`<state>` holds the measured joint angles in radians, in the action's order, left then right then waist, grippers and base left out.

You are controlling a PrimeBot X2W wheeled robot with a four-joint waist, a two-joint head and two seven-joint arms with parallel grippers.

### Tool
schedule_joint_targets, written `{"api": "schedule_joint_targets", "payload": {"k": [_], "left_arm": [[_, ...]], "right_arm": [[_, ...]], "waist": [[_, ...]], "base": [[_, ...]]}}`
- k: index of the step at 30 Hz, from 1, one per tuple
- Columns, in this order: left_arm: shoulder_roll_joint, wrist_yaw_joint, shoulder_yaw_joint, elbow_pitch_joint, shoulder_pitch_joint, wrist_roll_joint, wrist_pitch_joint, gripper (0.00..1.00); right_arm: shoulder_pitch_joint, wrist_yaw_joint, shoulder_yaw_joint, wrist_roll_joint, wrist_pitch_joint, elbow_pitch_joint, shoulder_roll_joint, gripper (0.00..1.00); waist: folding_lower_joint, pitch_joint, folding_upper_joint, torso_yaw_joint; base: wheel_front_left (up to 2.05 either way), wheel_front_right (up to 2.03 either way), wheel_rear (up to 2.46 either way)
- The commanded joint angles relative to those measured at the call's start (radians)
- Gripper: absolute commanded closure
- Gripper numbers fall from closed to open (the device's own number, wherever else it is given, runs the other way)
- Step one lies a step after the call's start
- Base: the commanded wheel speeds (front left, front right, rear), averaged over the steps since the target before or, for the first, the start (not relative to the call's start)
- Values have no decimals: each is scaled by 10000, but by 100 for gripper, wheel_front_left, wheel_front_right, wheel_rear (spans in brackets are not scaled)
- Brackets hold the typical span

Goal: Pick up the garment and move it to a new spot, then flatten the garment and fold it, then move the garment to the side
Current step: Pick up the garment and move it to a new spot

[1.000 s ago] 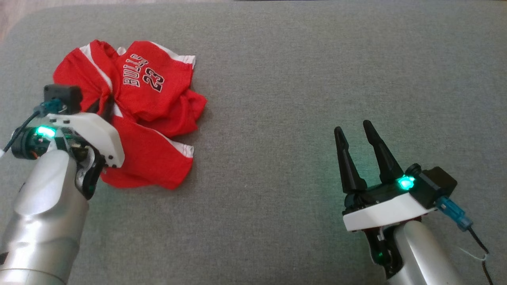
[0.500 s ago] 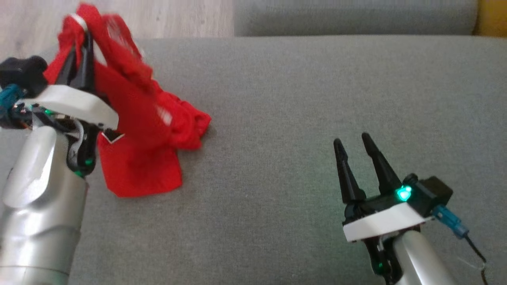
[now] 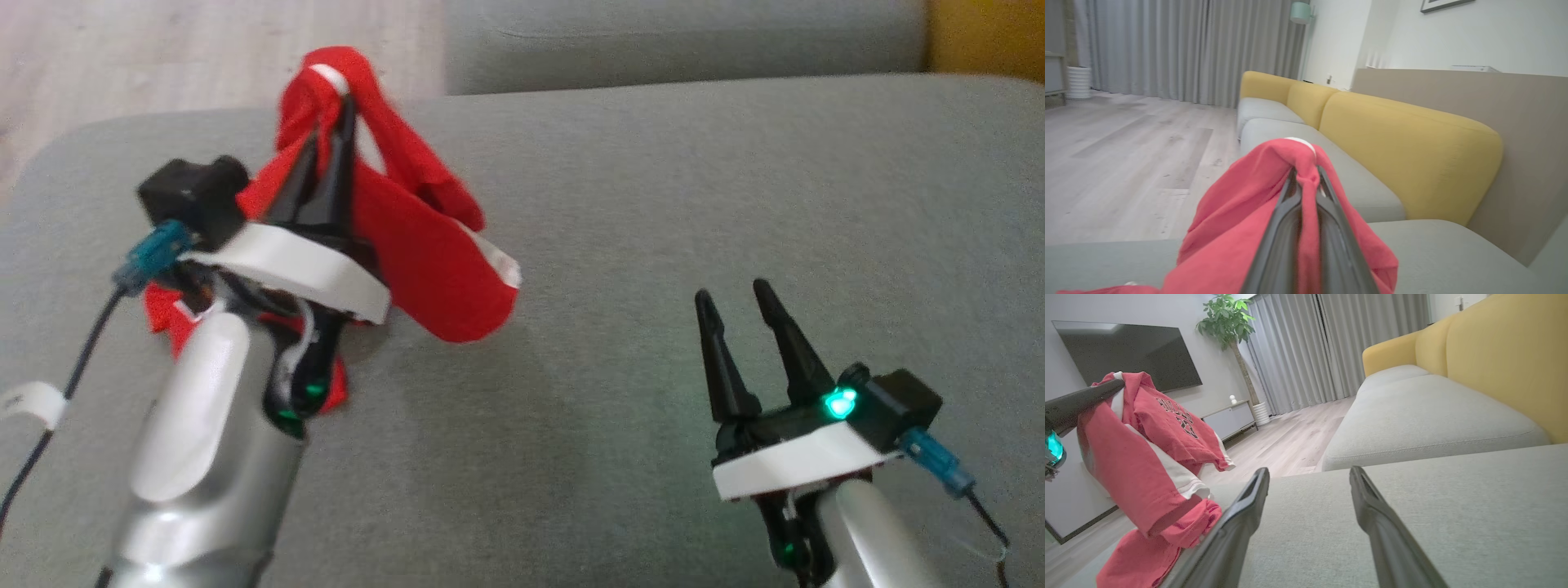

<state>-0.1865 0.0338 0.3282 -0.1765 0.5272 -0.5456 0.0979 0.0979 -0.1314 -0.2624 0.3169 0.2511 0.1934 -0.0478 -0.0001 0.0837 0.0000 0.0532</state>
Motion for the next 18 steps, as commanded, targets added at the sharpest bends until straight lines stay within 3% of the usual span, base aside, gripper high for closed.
{"api": "schedule_joint_targets", "payload": {"k": [1,12,13,15,18], "left_arm": [[-60,-92,-183,519,380,23,69,100],[936,-419,566,-21,1054,288,-394,100],[1012,-463,597,-175,1195,285,-518,90],[1147,-529,644,-500,1509,248,-898,0],[1229,-567,710,-1031,1992,429,-1724,0]], "right_arm": [[574,7,-161,64,107,-437,-24,0],[1191,7,184,49,107,-1294,-24,0],[1216,7,234,74,107,-1350,-24,0],[1236,7,367,116,107,-1421,-24,0],[1219,7,523,142,107,-1470,-24,0]], "waist": [[1,291,0,-566],[1,1368,0,-3181],[1,1438,0,-3380],[1,1534,0,-3636],[1,1586,0,-3797]], "base": [[0,0,0],[0,0,0],[0,0,0],[0,0,0],[0,0,0]]}}
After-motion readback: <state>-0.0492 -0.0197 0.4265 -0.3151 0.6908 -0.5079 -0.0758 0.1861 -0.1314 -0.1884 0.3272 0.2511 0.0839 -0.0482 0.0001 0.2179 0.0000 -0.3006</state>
